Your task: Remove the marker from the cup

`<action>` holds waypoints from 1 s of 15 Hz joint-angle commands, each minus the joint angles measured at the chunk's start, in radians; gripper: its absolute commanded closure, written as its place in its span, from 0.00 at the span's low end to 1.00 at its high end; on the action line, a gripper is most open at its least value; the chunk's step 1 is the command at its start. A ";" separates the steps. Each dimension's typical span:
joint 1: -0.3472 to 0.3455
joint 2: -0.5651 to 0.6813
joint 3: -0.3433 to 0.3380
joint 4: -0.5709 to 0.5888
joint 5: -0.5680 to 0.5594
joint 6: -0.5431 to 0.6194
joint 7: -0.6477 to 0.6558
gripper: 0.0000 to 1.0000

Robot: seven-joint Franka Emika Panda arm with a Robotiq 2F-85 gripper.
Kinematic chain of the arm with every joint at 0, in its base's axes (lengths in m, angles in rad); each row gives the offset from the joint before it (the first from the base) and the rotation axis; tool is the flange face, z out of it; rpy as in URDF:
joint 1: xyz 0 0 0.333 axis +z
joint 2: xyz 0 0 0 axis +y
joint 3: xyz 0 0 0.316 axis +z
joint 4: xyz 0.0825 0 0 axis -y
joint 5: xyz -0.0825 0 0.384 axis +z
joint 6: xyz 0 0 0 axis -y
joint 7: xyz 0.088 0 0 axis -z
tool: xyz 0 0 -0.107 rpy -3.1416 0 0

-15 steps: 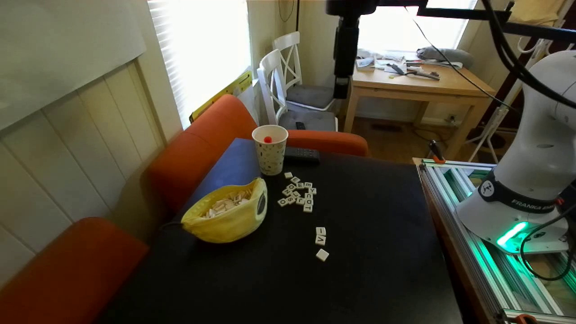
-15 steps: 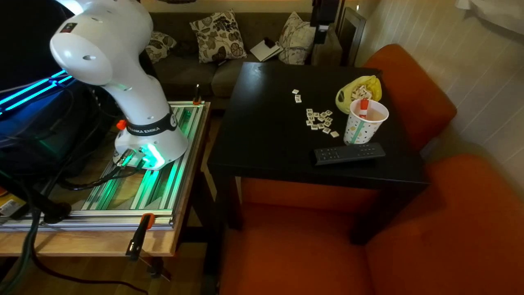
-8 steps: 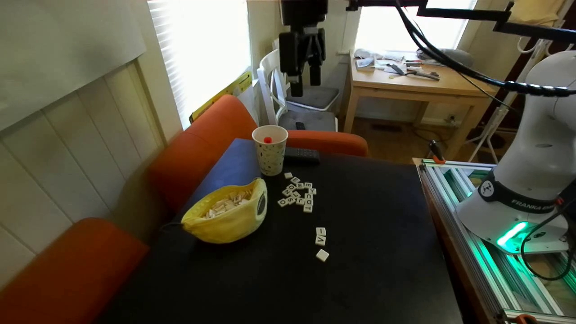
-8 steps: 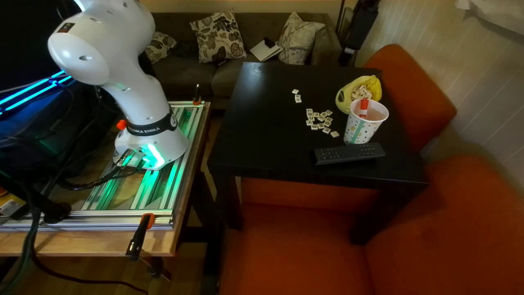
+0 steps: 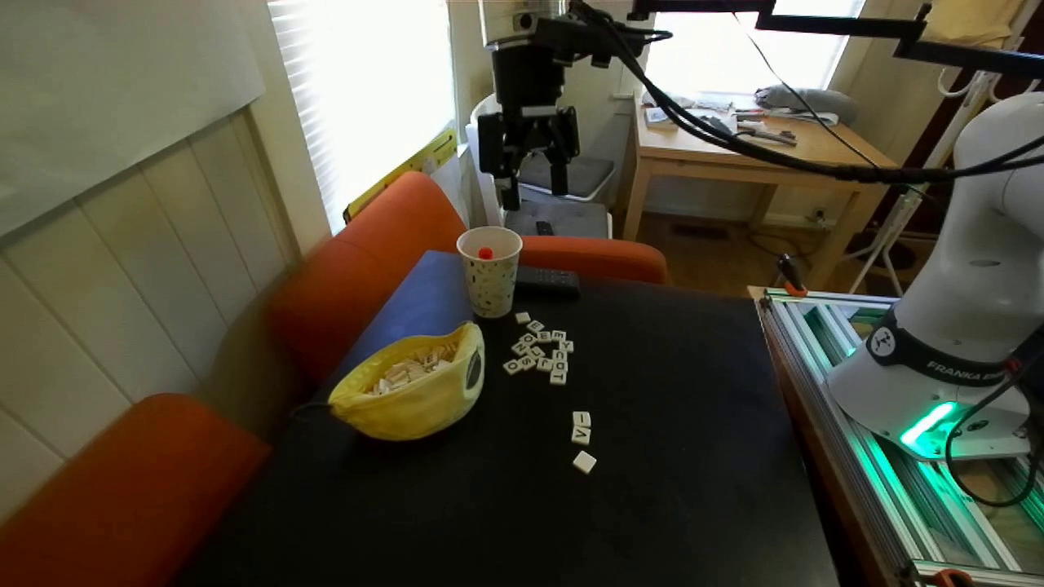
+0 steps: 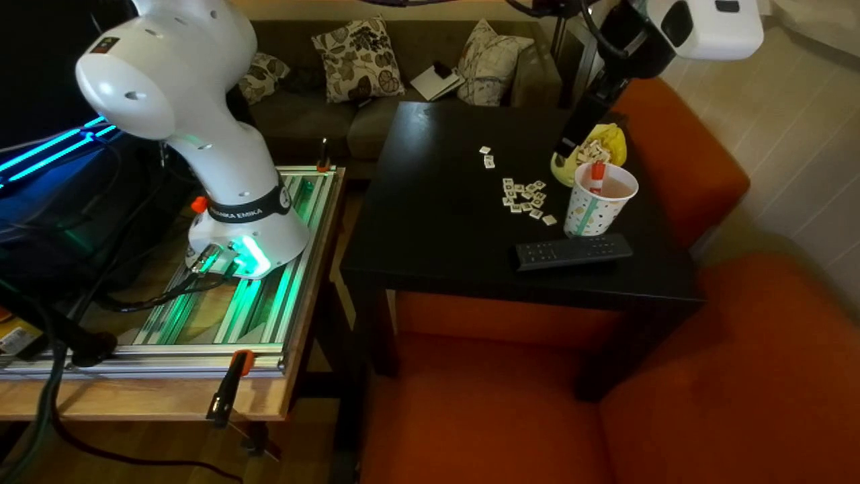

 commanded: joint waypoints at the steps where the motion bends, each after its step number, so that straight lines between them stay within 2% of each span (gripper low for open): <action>1: 0.000 0.000 0.000 0.004 0.000 -0.002 0.002 0.00; 3: 0.001 0.015 0.000 0.024 0.018 -0.003 0.040 0.00; 8: -0.001 0.082 -0.005 0.106 0.114 -0.041 0.287 0.00; 15: -0.007 0.146 -0.018 0.108 0.238 0.098 0.531 0.00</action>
